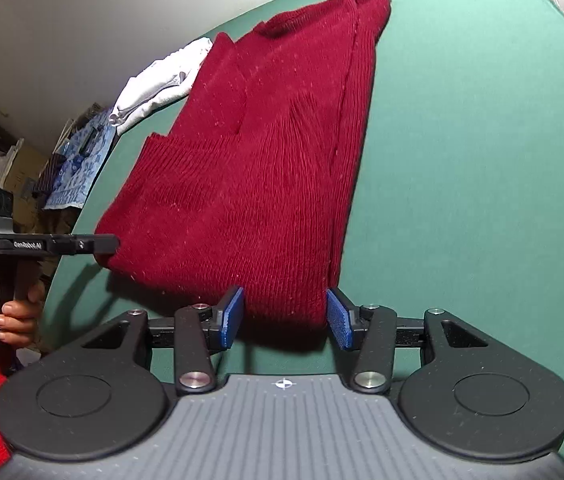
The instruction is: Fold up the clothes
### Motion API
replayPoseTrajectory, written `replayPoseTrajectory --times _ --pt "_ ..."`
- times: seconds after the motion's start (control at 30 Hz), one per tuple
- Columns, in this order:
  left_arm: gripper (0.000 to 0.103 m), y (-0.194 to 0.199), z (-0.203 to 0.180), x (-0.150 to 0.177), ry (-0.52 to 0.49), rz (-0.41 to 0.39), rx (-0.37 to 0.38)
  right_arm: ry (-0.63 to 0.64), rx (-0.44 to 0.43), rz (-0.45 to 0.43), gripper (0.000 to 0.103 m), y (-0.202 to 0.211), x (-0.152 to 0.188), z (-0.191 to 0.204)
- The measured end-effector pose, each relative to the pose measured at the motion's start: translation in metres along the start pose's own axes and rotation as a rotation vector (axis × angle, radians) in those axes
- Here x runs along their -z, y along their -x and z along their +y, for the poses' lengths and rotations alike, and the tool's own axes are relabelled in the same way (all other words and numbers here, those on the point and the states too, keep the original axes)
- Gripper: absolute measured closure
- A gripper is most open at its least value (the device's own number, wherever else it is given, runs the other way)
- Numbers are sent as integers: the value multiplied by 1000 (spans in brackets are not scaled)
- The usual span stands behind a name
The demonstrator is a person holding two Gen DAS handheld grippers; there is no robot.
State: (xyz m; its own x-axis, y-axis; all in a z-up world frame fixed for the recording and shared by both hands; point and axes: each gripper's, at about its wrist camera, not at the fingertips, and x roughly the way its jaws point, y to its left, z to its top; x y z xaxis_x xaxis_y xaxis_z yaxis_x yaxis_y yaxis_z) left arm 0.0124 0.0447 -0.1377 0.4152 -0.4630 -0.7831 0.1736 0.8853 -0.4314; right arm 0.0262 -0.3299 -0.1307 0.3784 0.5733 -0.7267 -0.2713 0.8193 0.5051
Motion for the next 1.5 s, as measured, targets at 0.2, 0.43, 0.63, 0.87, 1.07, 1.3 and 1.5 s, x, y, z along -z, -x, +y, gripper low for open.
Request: replayPoseTrajectory --times 0.2,0.43,0.63,0.87,1.07,1.3,1.5 --pt "18 -3 -1 3 18 -15 -3 -93 1 -71 50 5 11 -8" --pt "39 -6 -12 8 38 -70 -40 -187 -64 -137 48 -1 20 -16" --pt "61 -10 -11 4 66 -84 -25 -161 -52 -144 76 -6 16 -13" --pt "73 10 -18 12 34 -83 -1 -161 -107 -154 82 14 15 -5" --pt "73 35 -26 24 -11 -59 28 -214 -148 -101 82 37 27 -3" --pt "73 20 -20 43 -18 30 5 -171 -52 -14 78 30 53 7" --pt "68 18 -15 43 -17 32 2 -150 -23 -47 60 44 65 10"
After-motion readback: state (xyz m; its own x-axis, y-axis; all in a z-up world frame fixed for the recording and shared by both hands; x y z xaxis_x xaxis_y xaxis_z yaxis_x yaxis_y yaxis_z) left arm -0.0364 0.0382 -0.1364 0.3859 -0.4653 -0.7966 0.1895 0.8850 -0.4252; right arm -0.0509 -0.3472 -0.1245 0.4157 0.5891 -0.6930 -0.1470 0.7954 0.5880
